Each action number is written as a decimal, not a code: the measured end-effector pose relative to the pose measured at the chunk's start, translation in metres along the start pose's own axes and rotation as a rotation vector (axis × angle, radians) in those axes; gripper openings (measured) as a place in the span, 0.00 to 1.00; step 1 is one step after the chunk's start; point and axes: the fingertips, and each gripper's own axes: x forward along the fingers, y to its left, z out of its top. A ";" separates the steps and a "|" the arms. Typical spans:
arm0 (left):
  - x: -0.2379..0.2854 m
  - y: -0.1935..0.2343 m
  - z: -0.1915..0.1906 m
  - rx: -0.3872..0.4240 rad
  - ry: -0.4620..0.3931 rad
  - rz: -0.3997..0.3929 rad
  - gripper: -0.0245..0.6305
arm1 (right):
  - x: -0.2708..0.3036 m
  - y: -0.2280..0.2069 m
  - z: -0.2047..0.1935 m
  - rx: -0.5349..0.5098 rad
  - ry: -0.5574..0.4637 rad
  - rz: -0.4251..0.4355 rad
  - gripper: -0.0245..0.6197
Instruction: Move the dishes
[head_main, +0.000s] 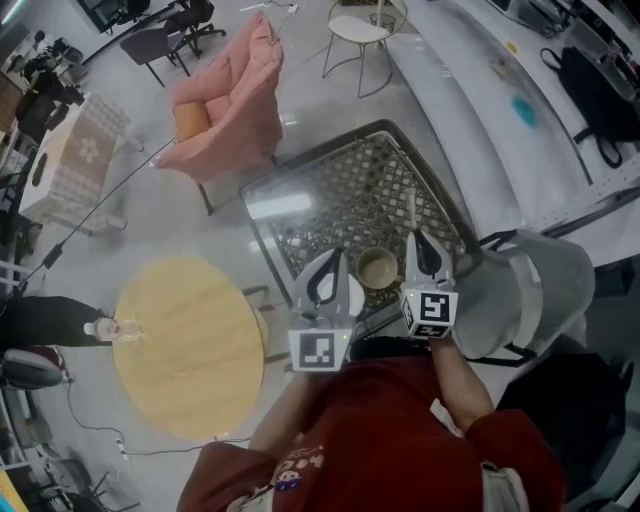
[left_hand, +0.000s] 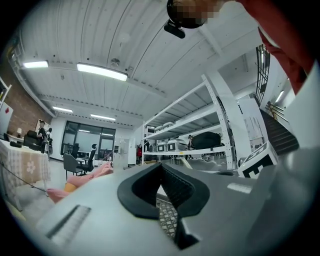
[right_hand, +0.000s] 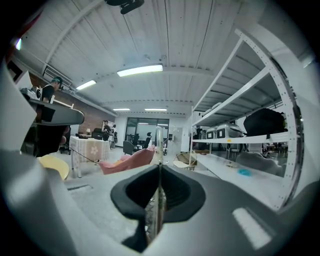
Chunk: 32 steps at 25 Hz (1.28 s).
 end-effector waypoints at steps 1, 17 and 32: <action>0.004 -0.003 -0.001 0.004 0.000 -0.006 0.05 | 0.000 -0.004 -0.001 0.001 0.000 -0.004 0.07; 0.031 -0.041 -0.019 -0.019 0.026 -0.069 0.05 | 0.006 -0.046 -0.051 0.032 0.115 -0.027 0.07; 0.040 -0.044 -0.025 -0.022 0.056 -0.064 0.05 | 0.037 -0.047 -0.156 0.041 0.466 0.035 0.07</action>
